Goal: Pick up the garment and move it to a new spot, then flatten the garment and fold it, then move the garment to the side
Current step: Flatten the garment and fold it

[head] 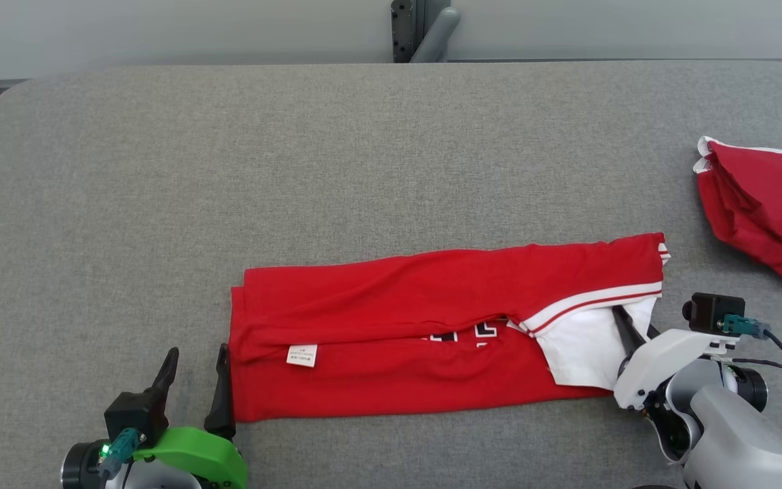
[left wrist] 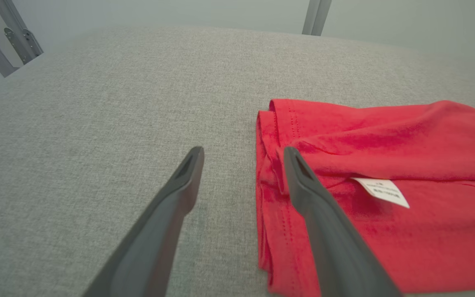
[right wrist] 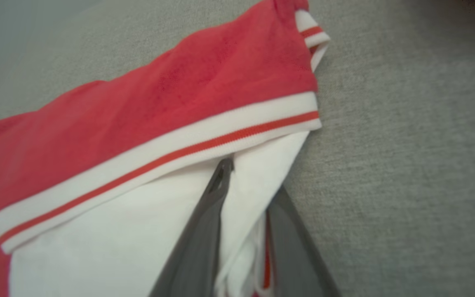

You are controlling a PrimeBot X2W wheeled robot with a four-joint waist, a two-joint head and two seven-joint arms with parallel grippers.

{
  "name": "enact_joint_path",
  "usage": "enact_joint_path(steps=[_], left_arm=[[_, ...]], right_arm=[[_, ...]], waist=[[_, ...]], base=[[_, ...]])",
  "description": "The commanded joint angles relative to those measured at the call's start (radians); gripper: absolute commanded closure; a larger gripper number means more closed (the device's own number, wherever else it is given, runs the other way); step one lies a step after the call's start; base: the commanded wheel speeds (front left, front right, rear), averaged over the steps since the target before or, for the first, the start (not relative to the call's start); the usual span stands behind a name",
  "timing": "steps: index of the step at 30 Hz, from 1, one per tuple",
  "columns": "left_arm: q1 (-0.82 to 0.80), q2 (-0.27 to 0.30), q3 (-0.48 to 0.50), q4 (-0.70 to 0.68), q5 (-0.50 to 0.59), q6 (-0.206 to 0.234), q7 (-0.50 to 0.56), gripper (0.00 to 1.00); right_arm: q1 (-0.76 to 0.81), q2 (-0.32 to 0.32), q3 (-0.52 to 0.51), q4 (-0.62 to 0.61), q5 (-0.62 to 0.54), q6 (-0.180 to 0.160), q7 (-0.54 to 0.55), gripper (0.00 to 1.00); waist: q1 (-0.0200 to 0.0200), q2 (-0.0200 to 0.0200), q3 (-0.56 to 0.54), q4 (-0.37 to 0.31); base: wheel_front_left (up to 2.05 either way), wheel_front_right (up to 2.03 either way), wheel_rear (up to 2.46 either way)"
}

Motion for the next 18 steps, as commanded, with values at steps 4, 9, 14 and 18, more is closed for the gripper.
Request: enact_joint_path(steps=[4,9,14,18], left_arm=[[-0.013,0.001,-0.003,0.000,-0.006,-0.002,0.000,0.00],[-0.002,0.001,-0.004,0.003,-0.015,0.000,0.000,0.00],[0.011,0.001,-0.009,0.007,-0.030,0.000,0.000,0.00],[0.020,0.001,-0.013,0.010,-0.035,-0.001,0.000,0.00]], right_arm=[[0.006,-0.007,0.006,0.031,0.019,0.001,-0.022,1.00],[-0.030,-0.044,-0.024,0.019,0.038,0.001,-0.063,1.00],[-0.025,-0.048,0.004,-0.074,0.035,0.002,-0.075,1.00],[-0.008,-0.038,0.059,-0.211,0.039,0.002,-0.078,1.00]], waist=[[0.0000,0.0000,-0.006,-0.004],[0.0000,0.0000,-0.013,-0.008],[0.0000,0.0000,-0.021,-0.014],[0.0000,0.0000,-0.030,-0.020]], base=[[0.00,0.00,0.00],[0.00,0.00,0.00],[0.00,0.00,0.00],[0.00,0.00,0.00]])
